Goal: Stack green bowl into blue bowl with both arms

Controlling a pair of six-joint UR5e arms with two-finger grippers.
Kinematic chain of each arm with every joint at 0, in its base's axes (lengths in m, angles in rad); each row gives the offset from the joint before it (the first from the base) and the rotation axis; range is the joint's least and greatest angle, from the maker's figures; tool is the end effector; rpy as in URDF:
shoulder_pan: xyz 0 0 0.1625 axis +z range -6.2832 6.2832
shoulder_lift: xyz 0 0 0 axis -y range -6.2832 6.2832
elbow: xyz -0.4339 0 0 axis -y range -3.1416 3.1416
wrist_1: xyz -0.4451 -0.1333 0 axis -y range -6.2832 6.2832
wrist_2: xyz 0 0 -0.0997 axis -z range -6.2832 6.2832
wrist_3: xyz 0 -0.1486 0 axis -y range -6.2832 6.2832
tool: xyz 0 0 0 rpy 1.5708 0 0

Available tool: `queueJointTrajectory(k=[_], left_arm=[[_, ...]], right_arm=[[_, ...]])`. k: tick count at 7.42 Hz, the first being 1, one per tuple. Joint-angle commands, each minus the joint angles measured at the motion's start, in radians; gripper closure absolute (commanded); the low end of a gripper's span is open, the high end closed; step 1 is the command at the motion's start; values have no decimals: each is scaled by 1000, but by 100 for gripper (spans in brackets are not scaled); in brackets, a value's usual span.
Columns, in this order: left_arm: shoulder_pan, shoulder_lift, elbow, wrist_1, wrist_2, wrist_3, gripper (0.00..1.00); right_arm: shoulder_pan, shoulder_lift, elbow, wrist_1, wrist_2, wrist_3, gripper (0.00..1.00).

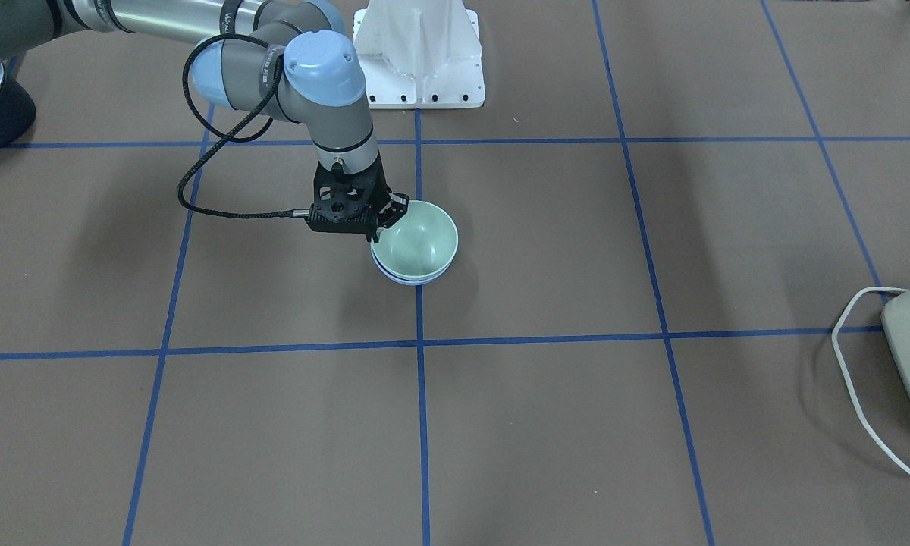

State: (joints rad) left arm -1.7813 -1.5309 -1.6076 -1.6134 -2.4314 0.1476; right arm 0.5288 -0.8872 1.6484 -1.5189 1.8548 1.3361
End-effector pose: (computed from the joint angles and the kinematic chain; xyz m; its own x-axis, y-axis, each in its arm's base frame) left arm -0.1312 -0.5152 0.6903 0.6676 0.0379 -0.7436 0.1118 0.9823 0.1505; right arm -0.6172 -0.4668 0.2175 0.6489 0.1206 0.7513 -0.1621 0.9866 -0.0184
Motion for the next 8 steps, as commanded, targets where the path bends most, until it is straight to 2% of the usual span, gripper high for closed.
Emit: queueJointTrajectory(k=[1, 8], left_arm=[[0, -1, 0, 0, 0, 0, 2], [8, 0, 0, -3, 0, -3, 2]], right_arm=[[-4, -1, -15, 19, -9, 0, 100], [-9, -21, 2, 17, -11, -14, 100]])
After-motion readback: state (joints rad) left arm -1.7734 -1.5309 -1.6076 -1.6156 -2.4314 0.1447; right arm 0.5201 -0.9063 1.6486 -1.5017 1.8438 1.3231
